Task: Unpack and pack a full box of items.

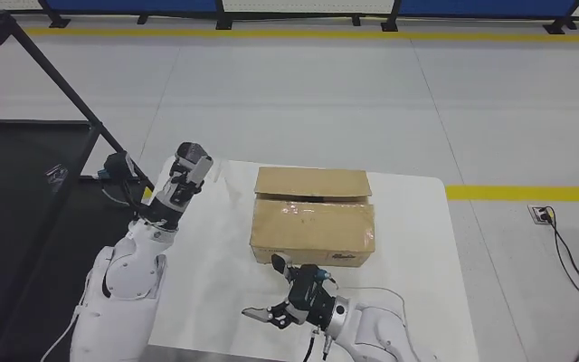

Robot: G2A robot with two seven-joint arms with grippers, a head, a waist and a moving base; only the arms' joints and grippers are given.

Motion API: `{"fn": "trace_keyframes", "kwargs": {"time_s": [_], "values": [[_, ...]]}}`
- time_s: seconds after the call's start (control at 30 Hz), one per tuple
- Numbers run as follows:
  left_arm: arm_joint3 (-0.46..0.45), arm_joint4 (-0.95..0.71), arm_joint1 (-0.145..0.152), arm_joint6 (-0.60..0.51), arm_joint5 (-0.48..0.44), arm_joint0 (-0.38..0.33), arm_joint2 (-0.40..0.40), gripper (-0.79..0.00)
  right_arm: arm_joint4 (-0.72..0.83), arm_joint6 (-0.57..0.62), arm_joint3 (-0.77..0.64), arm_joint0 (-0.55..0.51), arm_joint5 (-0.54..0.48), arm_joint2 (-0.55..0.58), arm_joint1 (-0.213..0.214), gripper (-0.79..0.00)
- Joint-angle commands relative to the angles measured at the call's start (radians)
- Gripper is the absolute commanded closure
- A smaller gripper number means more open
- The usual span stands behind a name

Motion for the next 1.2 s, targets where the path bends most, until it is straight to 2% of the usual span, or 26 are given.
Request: {"fn": "trace_keyframes", "kwargs": {"time_s": [0.0, 0.23, 0.43, 0.67, 0.8, 0.97, 1.17], "values": [[0.000, 0.051, 0.000, 0.054, 0.000, 0.000, 0.001, -0.785, 0.000, 0.000, 0.000, 0.000, 0.000, 0.000, 0.000, -0.785], [-0.017, 0.024, -0.002, 0.054, 0.012, 0.009, 0.008, -0.785, -0.027, 0.018, 0.005, 0.010, 0.060, -0.021, -0.008, -0.785], [-0.093, -0.222, -0.004, -0.042, 0.073, 0.005, 0.037, -0.785, -0.126, 0.008, -0.023, 0.029, 0.232, -0.056, -0.025, -0.785], [-0.126, -0.485, 0.000, -0.178, 0.142, 0.006, 0.035, -0.785, -0.126, 0.008, -0.023, 0.029, 0.232, -0.056, -0.025, -0.785], [-0.120, -0.561, 0.002, -0.228, 0.183, 0.004, 0.034, -0.785, -0.170, -0.021, -0.049, 0.002, 0.270, -0.052, -0.024, -0.785], [-0.095, -0.595, 0.000, -0.239, 0.205, -0.005, 0.053, -0.785, -0.183, -0.060, -0.067, -0.021, 0.399, -0.064, -0.037, -0.785], [-0.063, -0.526, 0.000, -0.217, 0.187, 0.000, 0.063, -0.785, -0.181, -0.056, -0.067, -0.020, 0.405, -0.067, -0.039, -0.785]]}}
